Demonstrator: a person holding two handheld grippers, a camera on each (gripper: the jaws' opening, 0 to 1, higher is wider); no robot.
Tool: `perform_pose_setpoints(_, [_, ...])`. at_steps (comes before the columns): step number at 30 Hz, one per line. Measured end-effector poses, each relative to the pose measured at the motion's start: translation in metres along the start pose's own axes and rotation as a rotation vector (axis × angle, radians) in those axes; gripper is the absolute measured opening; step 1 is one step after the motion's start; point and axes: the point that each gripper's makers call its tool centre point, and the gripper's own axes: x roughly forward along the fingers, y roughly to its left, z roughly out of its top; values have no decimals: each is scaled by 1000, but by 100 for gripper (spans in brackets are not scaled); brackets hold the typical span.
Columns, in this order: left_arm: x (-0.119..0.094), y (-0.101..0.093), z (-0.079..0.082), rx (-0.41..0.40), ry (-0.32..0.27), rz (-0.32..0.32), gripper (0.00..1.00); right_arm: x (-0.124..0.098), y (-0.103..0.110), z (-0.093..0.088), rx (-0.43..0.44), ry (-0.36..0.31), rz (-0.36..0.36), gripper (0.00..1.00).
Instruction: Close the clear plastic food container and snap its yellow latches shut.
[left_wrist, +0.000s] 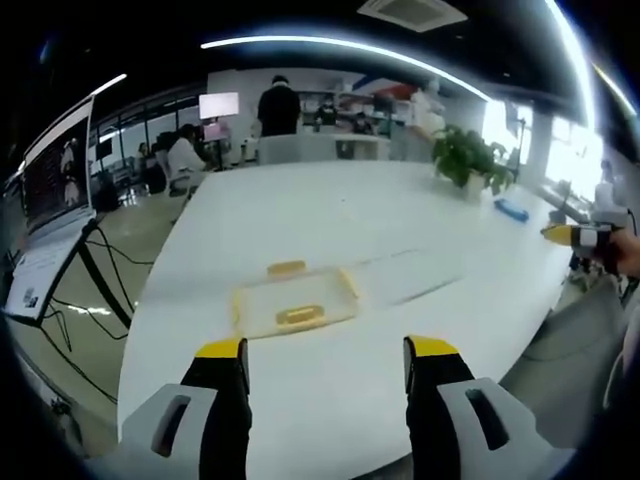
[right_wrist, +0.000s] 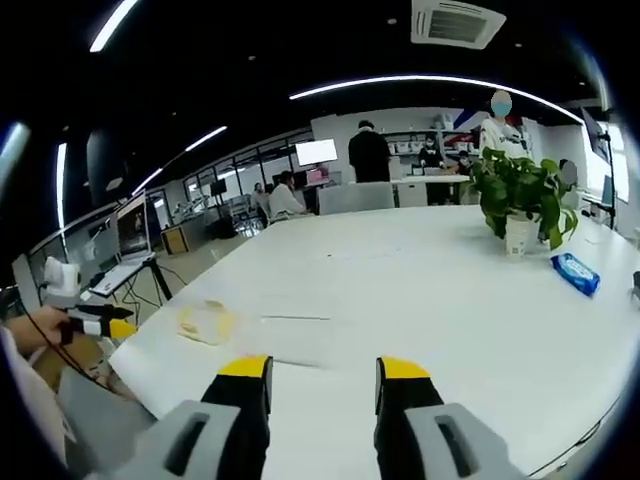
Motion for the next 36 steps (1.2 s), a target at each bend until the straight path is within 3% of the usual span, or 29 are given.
perform_pose_setpoints(2, [0, 0, 0, 2, -2, 2, 60, 1, 2, 2, 37, -17, 10, 39])
perform_pose_setpoints(36, [-3, 2, -4, -9, 6, 19, 60, 2, 0, -4, 48, 1, 18, 39])
